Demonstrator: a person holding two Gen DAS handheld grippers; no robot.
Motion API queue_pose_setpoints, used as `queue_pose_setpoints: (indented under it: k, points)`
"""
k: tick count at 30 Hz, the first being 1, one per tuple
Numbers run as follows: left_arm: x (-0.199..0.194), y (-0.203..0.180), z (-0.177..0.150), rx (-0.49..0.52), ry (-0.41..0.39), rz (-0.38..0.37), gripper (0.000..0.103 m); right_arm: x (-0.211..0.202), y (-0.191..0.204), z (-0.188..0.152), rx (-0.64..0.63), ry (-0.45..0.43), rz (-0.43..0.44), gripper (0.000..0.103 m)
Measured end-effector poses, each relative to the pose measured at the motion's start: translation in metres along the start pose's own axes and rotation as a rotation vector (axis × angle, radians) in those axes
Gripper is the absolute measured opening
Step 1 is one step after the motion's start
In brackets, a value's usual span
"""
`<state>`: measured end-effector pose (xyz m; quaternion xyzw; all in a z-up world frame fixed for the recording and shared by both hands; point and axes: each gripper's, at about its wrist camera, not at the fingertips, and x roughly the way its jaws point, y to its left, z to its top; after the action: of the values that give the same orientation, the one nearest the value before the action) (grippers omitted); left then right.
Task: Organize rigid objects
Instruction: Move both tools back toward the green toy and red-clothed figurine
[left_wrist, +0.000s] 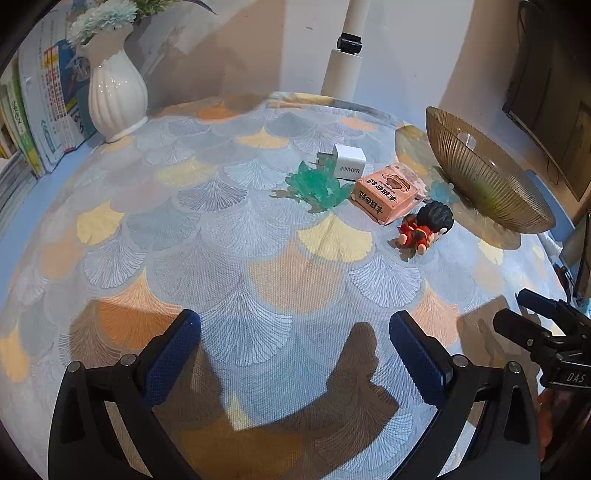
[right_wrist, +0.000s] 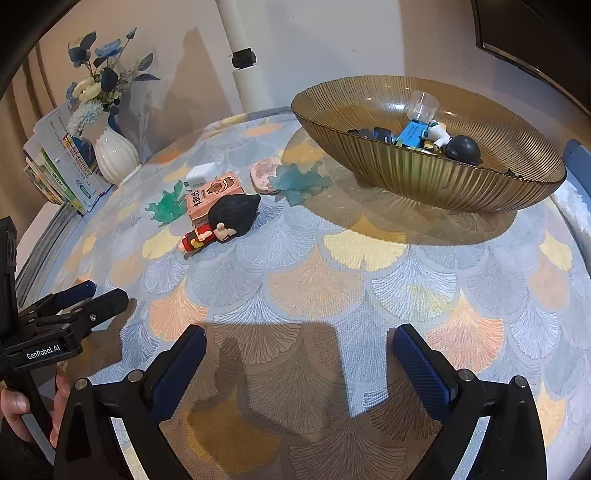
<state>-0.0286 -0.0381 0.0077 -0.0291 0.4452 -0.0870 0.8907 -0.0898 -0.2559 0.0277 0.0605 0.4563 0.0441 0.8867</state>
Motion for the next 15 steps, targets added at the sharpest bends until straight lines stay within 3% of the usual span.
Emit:
queue_pose_setpoints:
  k: [15]
  points:
    - [-0.0007, -0.0011, 0.0003, -0.013, -0.004, -0.014, 0.102, 0.0040, 0.0022, 0.0010, -0.018, 0.012, -0.020, 0.103]
